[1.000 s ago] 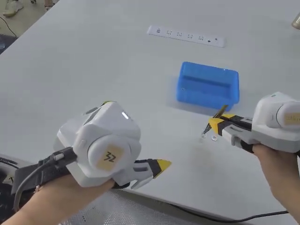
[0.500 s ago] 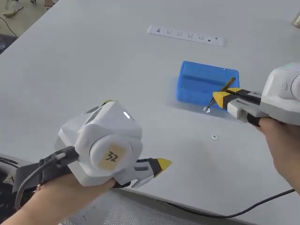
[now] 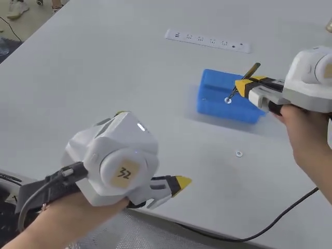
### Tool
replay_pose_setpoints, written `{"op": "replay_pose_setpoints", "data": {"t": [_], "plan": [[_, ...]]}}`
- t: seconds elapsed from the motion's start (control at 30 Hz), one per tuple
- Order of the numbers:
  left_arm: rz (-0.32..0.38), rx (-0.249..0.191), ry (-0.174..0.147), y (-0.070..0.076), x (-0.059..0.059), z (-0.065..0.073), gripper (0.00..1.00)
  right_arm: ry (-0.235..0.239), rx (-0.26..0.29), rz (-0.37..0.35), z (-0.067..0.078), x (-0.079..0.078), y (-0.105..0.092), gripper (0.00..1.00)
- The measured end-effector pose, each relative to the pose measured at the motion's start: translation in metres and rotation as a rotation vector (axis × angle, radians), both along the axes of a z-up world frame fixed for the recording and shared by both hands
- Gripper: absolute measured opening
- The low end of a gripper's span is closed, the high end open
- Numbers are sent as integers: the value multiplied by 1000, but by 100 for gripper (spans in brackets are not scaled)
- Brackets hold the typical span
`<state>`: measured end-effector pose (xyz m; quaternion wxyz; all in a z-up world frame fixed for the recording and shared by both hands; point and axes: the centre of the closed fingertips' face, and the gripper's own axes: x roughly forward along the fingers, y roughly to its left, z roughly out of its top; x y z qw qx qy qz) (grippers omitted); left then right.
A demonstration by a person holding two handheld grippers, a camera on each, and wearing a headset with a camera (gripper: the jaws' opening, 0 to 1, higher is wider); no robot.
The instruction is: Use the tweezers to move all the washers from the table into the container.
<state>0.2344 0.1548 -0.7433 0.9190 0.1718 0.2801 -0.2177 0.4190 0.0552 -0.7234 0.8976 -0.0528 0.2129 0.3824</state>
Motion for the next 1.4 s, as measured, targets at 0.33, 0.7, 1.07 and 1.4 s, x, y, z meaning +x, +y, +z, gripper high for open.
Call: {"op": "replay_pose_setpoints", "data": {"t": [0.33,0.7,1.07,1.4], "plan": [[11,-2,10,5,-1,-4,99,5,-47,-40,-19,24,-2,3],[15,2,24,6,-4,-8,99,41,-113,-29,-55,39,-3,3],[15,12,36,6,-4,-10,99,75,-142,-20,-74,36,-3,3],[21,23,39,8,-4,-11,99,76,-125,-27,-77,37,-3,4]]}}
